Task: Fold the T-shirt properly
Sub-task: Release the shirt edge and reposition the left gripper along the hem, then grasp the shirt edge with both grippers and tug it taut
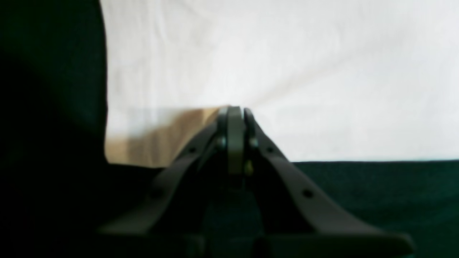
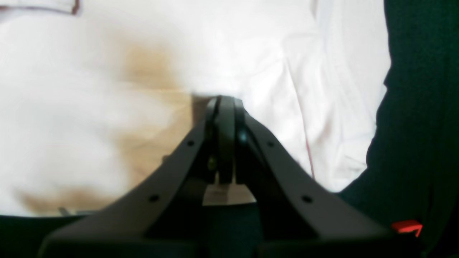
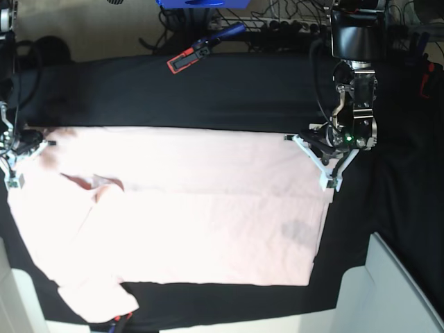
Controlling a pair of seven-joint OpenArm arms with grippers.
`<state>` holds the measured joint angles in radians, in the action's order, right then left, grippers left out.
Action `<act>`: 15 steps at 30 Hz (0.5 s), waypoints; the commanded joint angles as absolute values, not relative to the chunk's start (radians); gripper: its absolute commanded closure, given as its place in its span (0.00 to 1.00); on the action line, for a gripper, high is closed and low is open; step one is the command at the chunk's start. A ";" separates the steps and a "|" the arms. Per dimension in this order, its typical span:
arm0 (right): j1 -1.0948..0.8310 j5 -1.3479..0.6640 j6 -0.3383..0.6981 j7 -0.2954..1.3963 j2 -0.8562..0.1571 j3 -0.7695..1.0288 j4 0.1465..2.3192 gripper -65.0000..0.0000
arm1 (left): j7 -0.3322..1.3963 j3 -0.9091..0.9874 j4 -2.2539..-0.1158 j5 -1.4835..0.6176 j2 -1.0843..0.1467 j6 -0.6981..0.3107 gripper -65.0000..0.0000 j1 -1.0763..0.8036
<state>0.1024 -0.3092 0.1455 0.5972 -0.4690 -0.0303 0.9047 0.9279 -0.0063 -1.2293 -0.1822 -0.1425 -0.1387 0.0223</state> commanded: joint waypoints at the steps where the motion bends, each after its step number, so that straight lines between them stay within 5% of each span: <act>1: 0.079 -0.300 0.147 0.679 -0.487 -0.027 0.898 1.00 | 1.066 0.031 -1.208 -0.096 -0.162 -0.111 1.00 -0.042; 15: -0.082 -0.300 0.147 0.736 -0.481 0.087 1.072 1.00 | 1.069 0.079 -1.420 -0.094 -0.162 -0.111 1.00 -0.205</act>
<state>-0.0746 -0.3168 0.1543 0.6674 -0.4671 0.0853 1.0760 0.9836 0.0753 -1.4307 -0.1276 -0.1555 -0.1276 -0.1864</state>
